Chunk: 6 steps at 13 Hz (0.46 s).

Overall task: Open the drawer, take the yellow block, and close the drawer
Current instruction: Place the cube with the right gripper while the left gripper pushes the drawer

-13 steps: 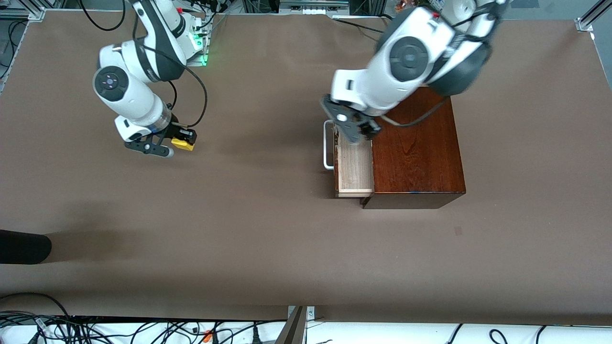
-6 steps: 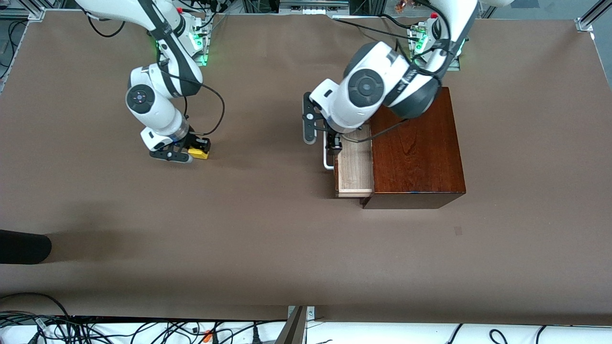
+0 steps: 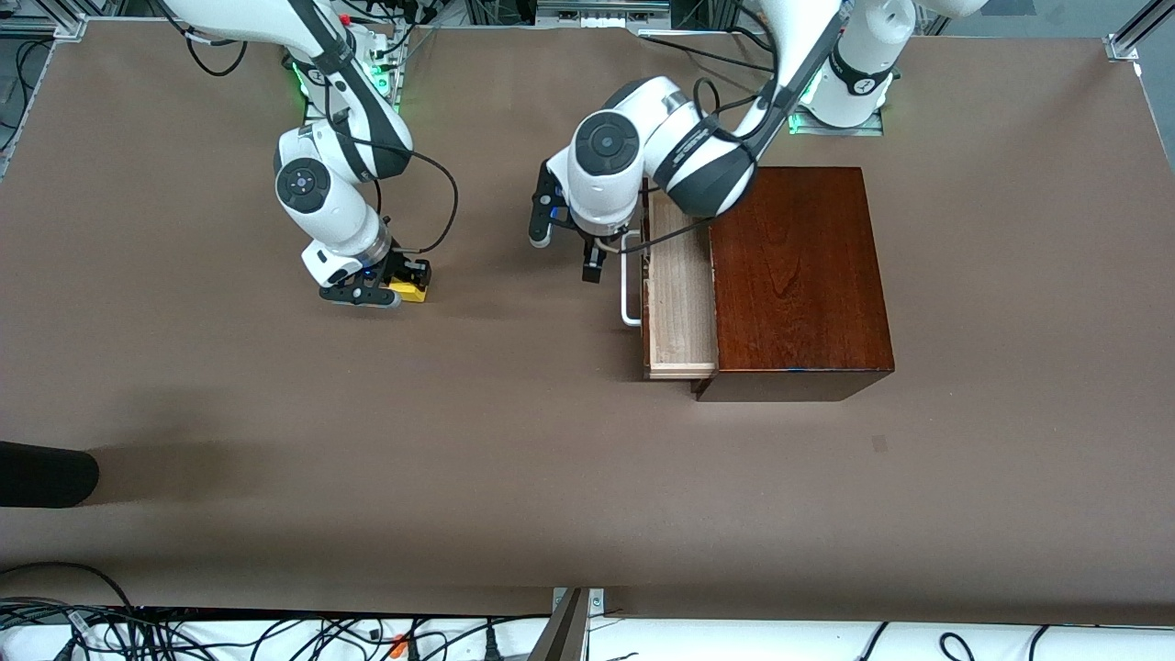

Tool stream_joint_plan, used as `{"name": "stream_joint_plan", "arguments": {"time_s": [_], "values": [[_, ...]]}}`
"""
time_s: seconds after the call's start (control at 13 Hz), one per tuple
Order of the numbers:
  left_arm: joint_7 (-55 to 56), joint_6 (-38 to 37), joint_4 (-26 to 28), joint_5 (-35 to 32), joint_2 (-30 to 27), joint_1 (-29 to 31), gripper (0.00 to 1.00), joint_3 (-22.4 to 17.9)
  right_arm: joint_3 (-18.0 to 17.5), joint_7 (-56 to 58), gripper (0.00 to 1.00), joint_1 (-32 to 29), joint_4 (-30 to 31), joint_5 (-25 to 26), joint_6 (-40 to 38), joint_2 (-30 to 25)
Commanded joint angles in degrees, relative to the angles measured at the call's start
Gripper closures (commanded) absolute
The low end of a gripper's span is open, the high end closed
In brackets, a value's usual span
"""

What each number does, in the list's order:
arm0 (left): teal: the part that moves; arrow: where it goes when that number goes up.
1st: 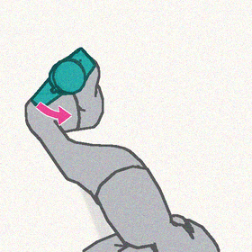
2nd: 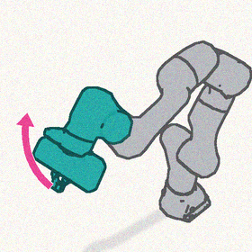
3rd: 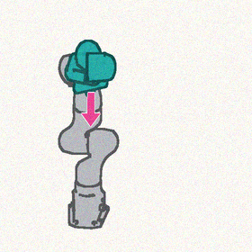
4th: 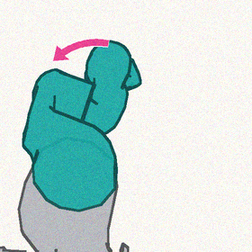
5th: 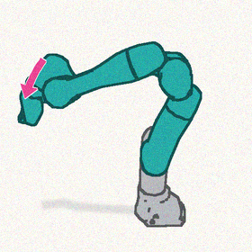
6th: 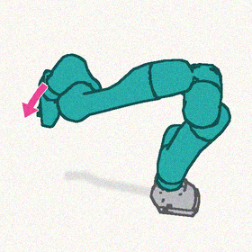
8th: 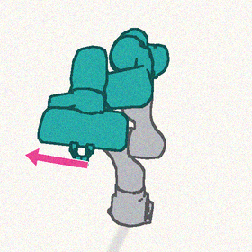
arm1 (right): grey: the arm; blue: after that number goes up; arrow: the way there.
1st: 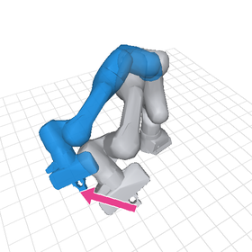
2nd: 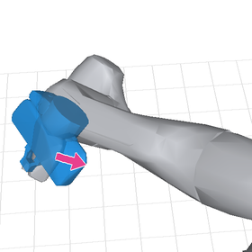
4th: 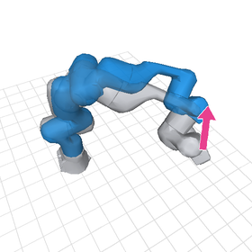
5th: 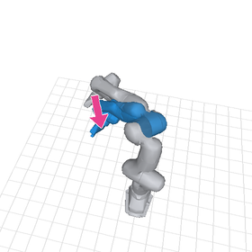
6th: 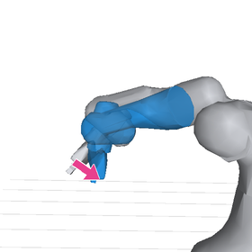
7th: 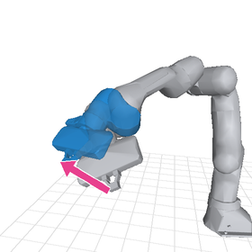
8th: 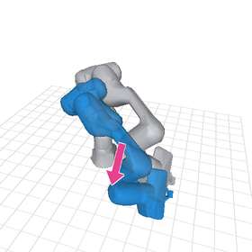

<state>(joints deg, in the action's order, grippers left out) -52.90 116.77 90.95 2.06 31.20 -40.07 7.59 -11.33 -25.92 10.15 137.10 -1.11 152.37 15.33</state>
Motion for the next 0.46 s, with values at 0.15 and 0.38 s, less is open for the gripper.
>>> {"name": "stream_joint_plan", "arguments": {"time_s": [0.15, 0.38], "values": [[1.13, -0.41, -1.66, -7.14, 2.55, -1.76, 0.00, -0.73, -0.10, -0.10, 0.09, 0.23, -0.78, -1.09, 1.18, 1.64], [0.95, -1.19, -1.39, -9.52, 2.73, -1.59, 0.00, -0.91, 0.08, 0.78, 0.00, 0.14, -0.96, -1.18, -1.70, -2.91]]}}
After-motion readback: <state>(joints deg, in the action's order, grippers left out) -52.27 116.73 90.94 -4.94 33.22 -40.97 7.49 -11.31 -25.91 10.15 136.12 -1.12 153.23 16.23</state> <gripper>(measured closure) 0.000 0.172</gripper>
